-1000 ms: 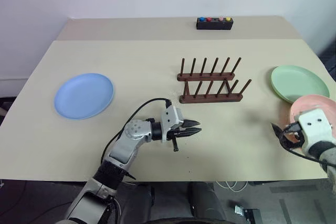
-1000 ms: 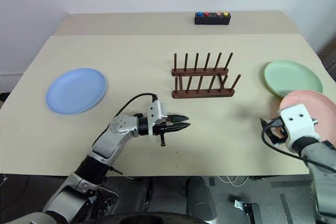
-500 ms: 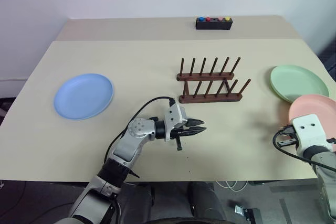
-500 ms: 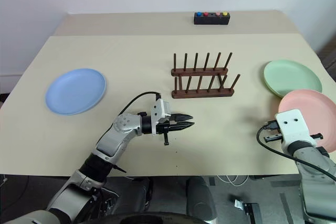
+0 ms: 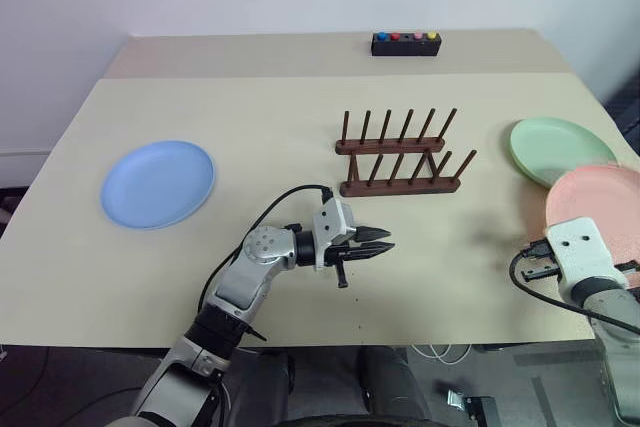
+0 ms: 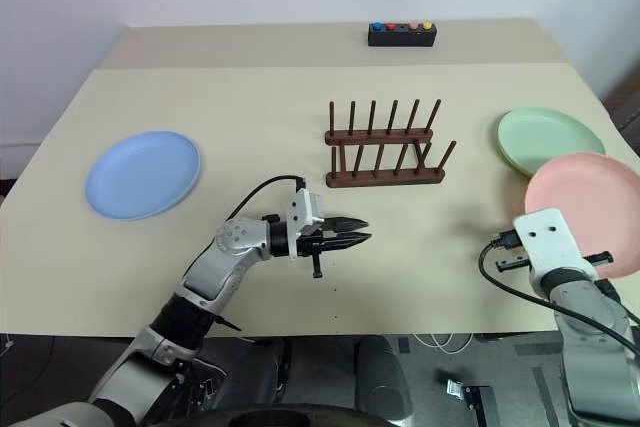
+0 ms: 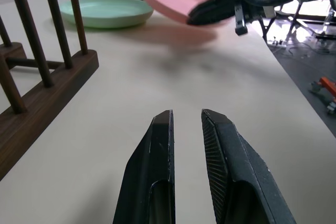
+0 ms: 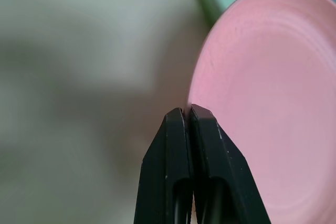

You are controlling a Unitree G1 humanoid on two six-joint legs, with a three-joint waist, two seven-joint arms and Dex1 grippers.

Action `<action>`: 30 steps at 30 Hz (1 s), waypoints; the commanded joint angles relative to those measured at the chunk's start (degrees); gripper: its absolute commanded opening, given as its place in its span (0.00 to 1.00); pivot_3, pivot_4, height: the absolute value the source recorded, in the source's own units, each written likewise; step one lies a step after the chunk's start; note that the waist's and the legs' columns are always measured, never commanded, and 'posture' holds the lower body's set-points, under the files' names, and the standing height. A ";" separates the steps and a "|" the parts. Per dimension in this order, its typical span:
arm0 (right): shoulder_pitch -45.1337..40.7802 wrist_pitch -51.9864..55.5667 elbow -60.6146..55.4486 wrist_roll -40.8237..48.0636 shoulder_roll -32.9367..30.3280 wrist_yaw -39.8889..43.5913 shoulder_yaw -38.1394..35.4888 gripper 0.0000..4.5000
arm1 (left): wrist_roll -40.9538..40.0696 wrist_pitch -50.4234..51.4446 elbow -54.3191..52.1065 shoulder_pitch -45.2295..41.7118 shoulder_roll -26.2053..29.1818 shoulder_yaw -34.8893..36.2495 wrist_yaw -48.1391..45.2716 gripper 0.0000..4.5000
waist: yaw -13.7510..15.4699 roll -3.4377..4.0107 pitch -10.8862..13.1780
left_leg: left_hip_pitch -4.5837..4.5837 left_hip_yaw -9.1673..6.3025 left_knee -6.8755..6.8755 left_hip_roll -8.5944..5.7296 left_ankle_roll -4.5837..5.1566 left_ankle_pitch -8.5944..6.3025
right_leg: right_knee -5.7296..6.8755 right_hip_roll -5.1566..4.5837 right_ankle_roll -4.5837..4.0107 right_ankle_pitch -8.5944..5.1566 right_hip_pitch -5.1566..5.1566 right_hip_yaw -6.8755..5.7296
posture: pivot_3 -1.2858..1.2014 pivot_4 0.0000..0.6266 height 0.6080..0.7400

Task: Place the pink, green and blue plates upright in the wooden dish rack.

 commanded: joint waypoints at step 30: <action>-52.60 0.06 33.18 55.11 -4.50 38.94 -2.26 0.00 | -0.26 -0.42 -6.06 2.26 3.20 4.91 7.85 0.18 | -0.09 0.10 0.27 | -0.52 -0.11 0.05 0.00 0.02 0.00 | 0.11 0.02 0.18 0.17 -0.49 -0.06 | 0.52 0.24 1.00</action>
